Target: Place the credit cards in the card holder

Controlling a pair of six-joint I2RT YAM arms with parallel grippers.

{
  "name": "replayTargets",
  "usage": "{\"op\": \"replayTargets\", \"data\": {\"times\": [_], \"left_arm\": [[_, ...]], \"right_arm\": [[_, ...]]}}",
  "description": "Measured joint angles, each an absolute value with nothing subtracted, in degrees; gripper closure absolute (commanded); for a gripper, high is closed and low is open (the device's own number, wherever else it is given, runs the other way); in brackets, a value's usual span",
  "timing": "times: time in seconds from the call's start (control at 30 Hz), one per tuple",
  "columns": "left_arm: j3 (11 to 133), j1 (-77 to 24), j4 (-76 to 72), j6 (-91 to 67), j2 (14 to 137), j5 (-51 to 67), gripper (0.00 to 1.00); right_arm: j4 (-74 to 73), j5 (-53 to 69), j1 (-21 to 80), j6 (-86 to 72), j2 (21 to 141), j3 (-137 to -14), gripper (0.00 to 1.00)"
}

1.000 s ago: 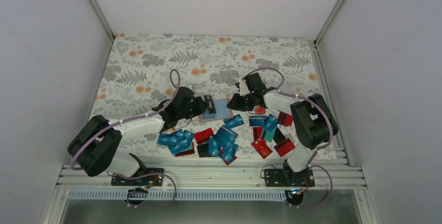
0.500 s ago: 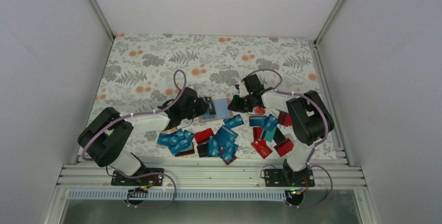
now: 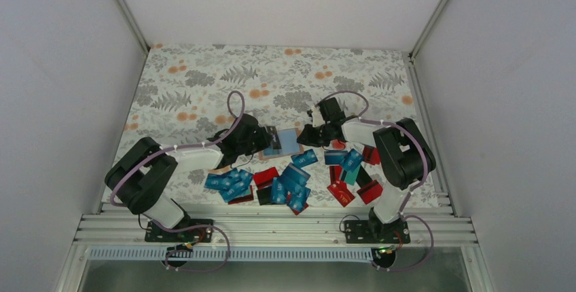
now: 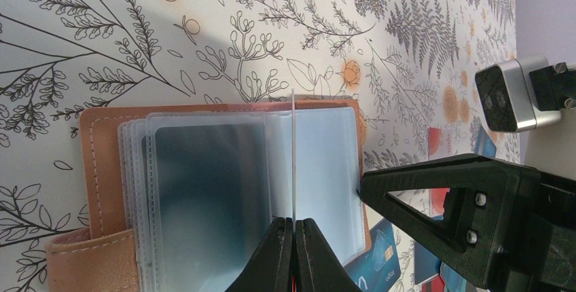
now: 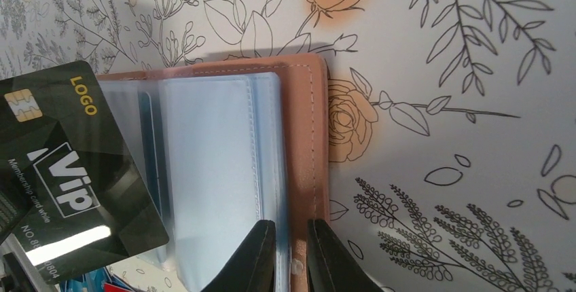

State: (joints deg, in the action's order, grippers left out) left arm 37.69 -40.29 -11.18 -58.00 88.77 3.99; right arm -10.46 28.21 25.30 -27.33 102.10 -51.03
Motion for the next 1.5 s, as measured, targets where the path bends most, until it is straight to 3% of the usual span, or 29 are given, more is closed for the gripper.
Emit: {"op": "replayTargets", "data": {"times": [1.5], "left_arm": [[33.95, -42.17, -19.20, -64.12, 92.88, 4.80, 0.98]], "right_arm": [[-7.03, 28.47, 25.10, -27.40, 100.51, -47.70, 0.89]]}}
